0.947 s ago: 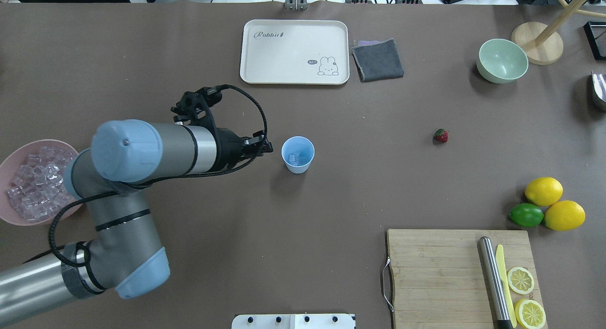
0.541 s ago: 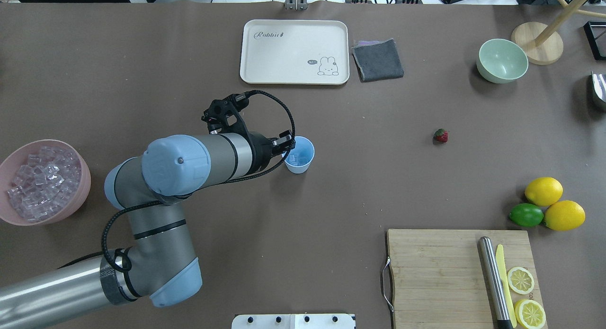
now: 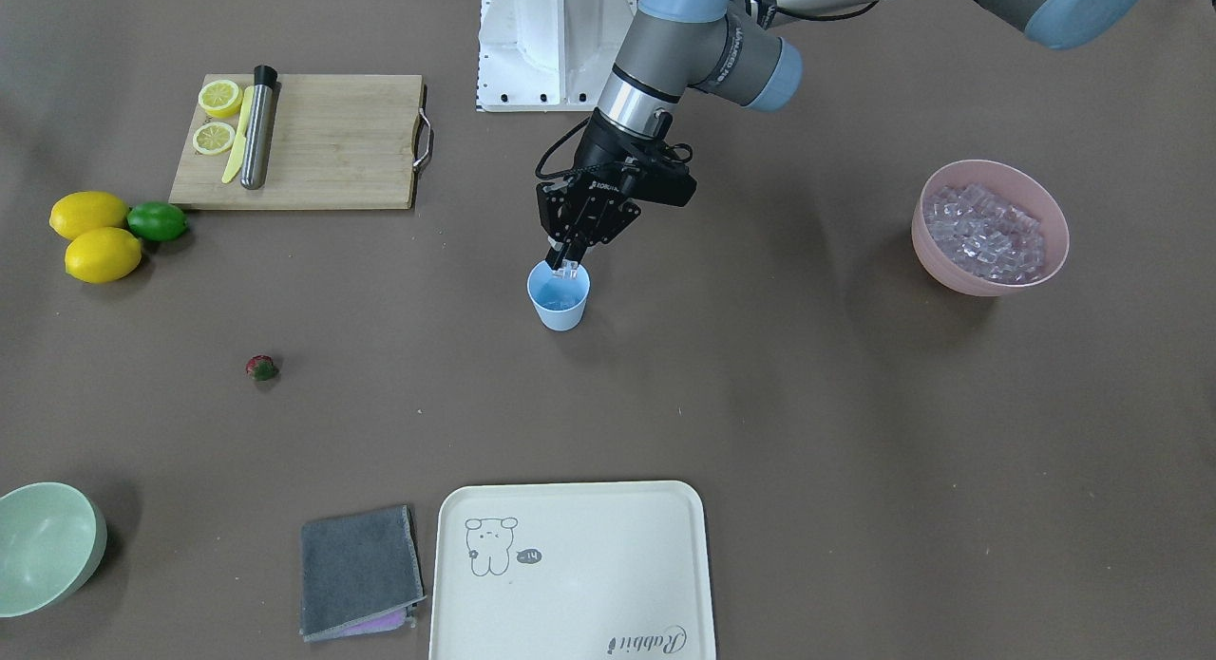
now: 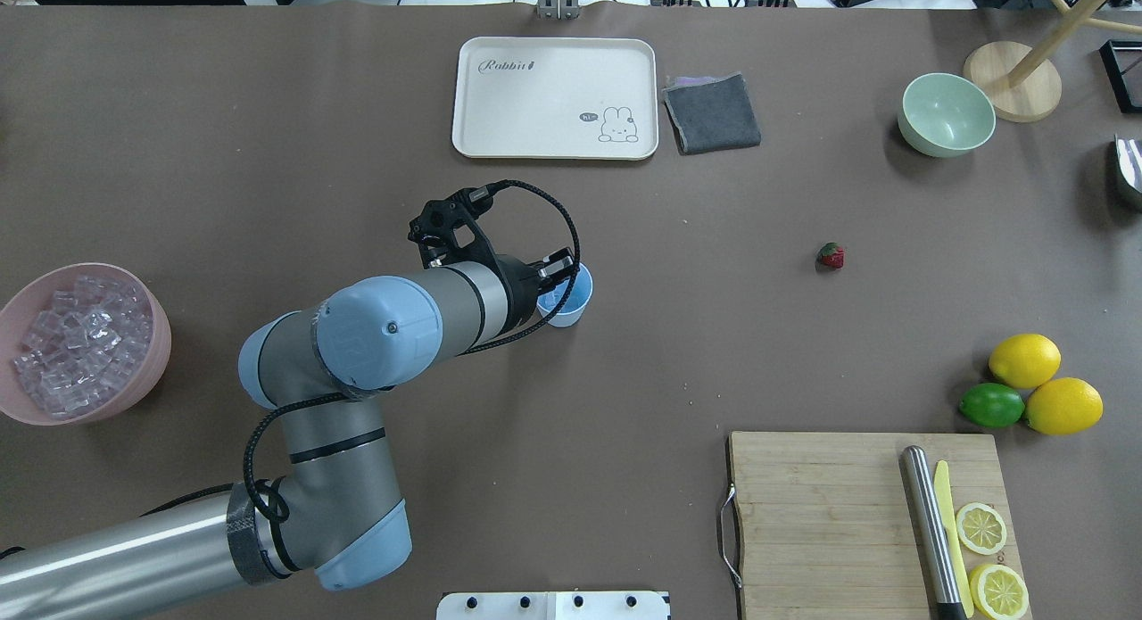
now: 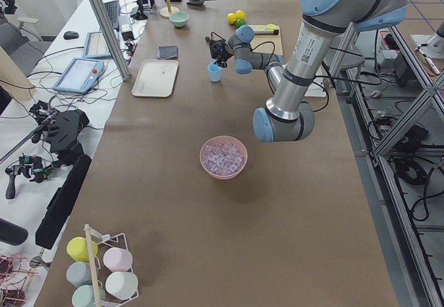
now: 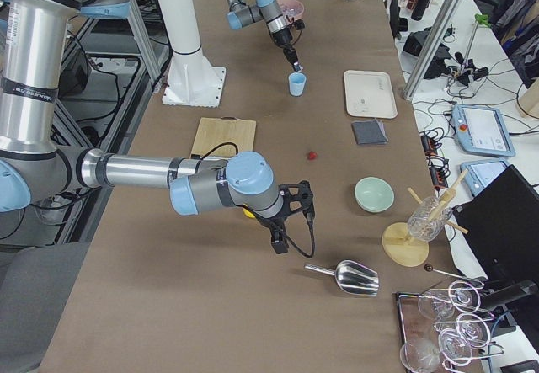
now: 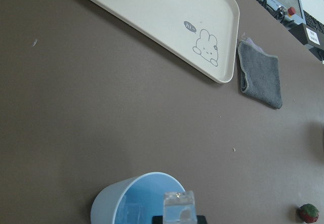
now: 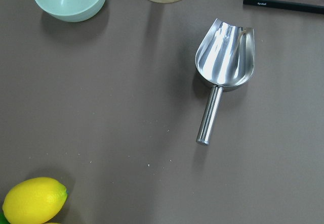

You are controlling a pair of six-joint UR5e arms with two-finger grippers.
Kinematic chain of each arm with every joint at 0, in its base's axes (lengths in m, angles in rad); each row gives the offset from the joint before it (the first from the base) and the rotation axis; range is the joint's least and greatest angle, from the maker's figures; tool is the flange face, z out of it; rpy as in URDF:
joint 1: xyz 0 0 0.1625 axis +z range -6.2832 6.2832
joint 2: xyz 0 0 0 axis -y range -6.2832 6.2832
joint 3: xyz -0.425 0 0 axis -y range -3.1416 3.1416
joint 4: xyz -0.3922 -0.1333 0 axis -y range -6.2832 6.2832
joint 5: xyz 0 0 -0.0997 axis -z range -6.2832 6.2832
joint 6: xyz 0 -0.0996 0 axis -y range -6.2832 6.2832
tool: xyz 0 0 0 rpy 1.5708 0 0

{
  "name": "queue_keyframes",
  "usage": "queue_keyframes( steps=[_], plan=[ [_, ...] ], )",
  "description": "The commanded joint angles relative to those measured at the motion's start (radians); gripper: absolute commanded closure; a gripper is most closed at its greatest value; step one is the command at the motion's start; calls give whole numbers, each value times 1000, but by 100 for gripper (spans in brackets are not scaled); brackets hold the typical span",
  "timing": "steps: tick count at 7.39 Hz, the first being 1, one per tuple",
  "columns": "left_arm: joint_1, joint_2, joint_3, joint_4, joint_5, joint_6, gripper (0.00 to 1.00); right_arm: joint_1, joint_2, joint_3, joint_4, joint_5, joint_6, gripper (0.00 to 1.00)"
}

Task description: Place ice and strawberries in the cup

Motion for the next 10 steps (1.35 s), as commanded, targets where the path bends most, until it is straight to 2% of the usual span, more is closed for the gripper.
queue_keyframes(
  steps=[1, 3, 4, 5, 6, 8, 9, 10],
  plan=[
    [1, 5, -6, -1, -4, 43, 3, 0, 3, 0, 0, 0, 0, 0],
    [1, 10, -27, 2, -2, 50, 3, 0, 6, 0, 0, 0, 3, 0],
    [-2, 45, -76, 23, -37, 107, 2, 0, 6, 0, 0, -2, -3, 0],
    [-43, 110, -192, 139, -148, 218, 1, 0, 6, 0, 2, -17, -3, 0],
    [-104, 145, -299, 316, -253, 300, 1, -2, 5, 0, 0, -29, -2, 0],
    [-221, 198, -445, 605, -371, 549, 0, -2, 5, 0, 5, -26, -6, 0],
    [-313, 252, -511, 725, -442, 745, 0, -2, 3, -1, 20, -28, 1, 0],
    [-421, 339, -547, 759, -511, 940, 0, -2, 3, -1, 20, -28, 3, 0]
  ],
)
